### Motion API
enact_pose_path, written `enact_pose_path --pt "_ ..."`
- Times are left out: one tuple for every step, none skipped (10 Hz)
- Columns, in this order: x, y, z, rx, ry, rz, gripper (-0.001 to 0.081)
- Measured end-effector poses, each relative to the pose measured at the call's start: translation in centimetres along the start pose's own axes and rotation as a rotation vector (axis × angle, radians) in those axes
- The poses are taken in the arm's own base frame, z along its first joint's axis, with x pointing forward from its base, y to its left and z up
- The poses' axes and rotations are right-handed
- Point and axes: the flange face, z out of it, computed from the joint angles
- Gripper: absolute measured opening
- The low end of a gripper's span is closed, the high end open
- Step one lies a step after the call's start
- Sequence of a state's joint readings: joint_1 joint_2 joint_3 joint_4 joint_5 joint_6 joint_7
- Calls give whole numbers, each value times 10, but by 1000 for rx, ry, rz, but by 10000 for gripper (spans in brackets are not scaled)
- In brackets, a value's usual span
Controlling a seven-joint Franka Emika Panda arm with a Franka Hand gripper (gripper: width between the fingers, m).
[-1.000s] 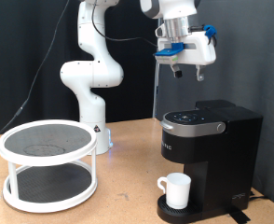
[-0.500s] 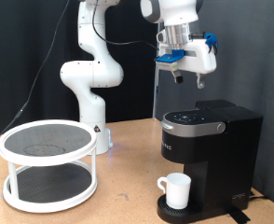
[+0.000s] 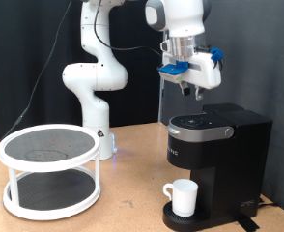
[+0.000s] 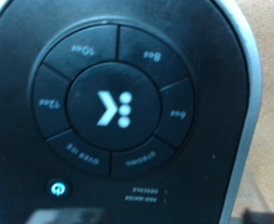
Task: Make a cup of coffee with the keurig machine
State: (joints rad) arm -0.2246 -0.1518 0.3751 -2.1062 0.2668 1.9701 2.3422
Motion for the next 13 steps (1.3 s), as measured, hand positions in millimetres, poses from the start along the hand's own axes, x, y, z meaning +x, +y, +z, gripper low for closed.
enact_pose_path --pt "2 -2 4 -16 16 3 173" --pt "3 -3 9 -35 32 4 173" --pt "3 -6 15 -46 47 5 34" --pt "4 -8 21 -50 61 12 11" --pt "4 -11 27 -56 73 17 11" --pt "4 -13 32 -61 80 19 2" --pt "4 -16 36 -65 85 24 2" --pt "3 -18 40 -68 85 29 1" --pt "2 -21 43 -68 82 31 1" --pt "1 -22 45 -65 76 32 0" --pt "0 -24 46 -64 72 33 0" --pt "-1 -26 49 -68 73 33 0" --pt "-2 -28 52 -75 76 34 0"
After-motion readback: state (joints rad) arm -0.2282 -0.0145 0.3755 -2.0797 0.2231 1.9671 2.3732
